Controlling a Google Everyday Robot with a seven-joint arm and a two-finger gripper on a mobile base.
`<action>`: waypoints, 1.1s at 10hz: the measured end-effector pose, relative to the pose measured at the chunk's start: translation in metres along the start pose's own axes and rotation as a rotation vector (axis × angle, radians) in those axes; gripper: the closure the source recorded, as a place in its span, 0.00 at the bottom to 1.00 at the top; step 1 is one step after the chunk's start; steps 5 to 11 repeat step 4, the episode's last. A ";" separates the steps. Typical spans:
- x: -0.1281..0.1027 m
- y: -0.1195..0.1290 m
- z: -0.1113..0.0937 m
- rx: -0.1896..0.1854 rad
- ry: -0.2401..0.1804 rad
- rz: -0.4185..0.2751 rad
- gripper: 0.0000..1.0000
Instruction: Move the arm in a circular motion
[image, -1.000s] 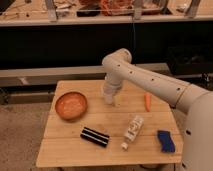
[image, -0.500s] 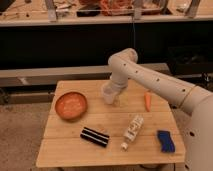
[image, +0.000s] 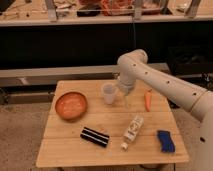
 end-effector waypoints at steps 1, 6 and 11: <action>0.001 0.002 0.000 -0.002 -0.001 0.003 0.20; 0.023 0.027 -0.005 -0.005 -0.003 0.048 0.20; 0.023 0.027 -0.005 -0.005 -0.003 0.048 0.20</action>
